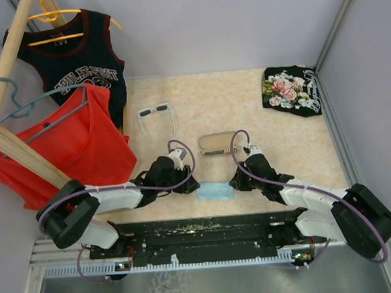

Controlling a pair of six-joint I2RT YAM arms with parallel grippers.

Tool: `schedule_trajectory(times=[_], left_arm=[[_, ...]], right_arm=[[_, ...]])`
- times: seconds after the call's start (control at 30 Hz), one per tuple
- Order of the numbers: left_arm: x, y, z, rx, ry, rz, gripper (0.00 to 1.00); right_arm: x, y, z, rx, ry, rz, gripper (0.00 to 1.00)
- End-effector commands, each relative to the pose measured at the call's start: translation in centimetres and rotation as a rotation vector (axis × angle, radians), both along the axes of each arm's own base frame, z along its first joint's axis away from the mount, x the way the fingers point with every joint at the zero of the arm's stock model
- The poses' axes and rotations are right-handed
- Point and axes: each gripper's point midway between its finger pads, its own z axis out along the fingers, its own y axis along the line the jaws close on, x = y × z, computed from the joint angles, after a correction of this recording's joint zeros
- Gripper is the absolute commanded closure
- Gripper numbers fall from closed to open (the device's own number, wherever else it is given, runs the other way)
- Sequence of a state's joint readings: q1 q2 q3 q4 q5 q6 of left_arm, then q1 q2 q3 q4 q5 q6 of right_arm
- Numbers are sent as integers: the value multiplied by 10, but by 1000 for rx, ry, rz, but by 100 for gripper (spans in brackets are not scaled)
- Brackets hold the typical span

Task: Organize the sunglasses
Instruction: Pick up the glasses cleaning cloth from the center of the board.

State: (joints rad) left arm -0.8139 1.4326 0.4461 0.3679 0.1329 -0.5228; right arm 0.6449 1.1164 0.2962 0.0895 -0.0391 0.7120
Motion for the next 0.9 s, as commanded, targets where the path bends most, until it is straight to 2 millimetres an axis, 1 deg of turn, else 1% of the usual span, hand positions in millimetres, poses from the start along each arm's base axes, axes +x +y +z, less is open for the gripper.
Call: schedule_trajectory(times=[0.0, 0.1, 0.37, 0.63, 0.87], left_arm=[[8, -8, 13, -50, -20, -1, 51], [8, -9, 15, -59, -17, -2, 51], [8, -12, 13, -74, 11, 1, 51], [8, -23, 7, -90, 48, -35, 61], [9, -27, 3, -91, 59, -39, 61]], right_arm=[[22, 13, 28, 62, -78, -16, 92], [22, 11, 29, 62, -86, -24, 100], [25, 5, 30, 45, -94, -55, 100], [25, 3, 30, 39, -95, -64, 100], [24, 3, 30, 40, -95, -60, 100]])
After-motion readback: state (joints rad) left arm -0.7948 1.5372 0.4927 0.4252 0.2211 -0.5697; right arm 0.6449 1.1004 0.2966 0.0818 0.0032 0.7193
